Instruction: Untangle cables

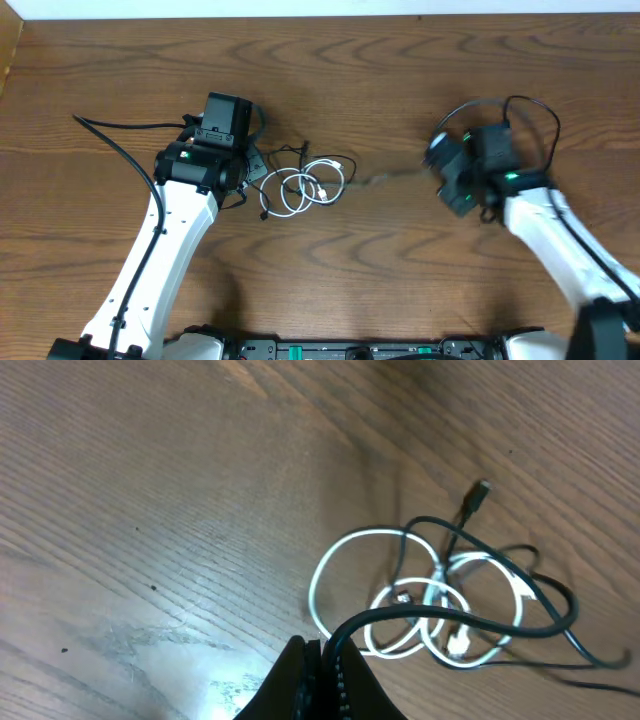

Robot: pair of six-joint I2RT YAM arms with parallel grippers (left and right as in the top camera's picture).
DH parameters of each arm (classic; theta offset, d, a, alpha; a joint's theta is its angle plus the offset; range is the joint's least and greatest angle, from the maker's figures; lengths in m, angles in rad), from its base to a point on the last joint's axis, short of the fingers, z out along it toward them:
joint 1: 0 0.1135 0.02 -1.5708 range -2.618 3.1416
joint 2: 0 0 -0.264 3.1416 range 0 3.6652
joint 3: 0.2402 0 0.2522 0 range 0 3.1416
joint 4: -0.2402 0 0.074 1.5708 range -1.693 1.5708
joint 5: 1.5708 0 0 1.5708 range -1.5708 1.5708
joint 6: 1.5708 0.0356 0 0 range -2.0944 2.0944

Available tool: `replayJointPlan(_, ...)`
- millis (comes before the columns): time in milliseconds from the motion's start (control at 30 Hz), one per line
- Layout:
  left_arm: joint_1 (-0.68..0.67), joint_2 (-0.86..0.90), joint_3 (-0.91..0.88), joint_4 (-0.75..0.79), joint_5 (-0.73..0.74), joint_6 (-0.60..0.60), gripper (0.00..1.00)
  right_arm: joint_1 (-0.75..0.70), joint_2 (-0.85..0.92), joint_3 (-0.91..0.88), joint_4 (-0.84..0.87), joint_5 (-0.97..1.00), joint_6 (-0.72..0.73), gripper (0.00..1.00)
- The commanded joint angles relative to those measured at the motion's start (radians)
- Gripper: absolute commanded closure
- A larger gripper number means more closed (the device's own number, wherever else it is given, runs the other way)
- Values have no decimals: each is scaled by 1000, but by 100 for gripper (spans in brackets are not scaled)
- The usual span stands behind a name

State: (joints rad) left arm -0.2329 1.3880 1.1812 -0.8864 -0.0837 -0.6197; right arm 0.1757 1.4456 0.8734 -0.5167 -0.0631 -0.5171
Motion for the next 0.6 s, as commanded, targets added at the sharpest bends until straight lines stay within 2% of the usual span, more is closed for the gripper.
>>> replayJointPlan(0, 0, 3, 15, -3, -5, 18, 93, -78, -123, 106, 11, 24, 29, 99)
replayJointPlan(267, 0, 4, 15, -3, -5, 18, 93, -329, -270, 214, 190, 23, 214, 99)
replayJointPlan(567, 0, 4, 15, -3, -5, 18, 93, -536, -232, 214, 285, -4, 462, 99)
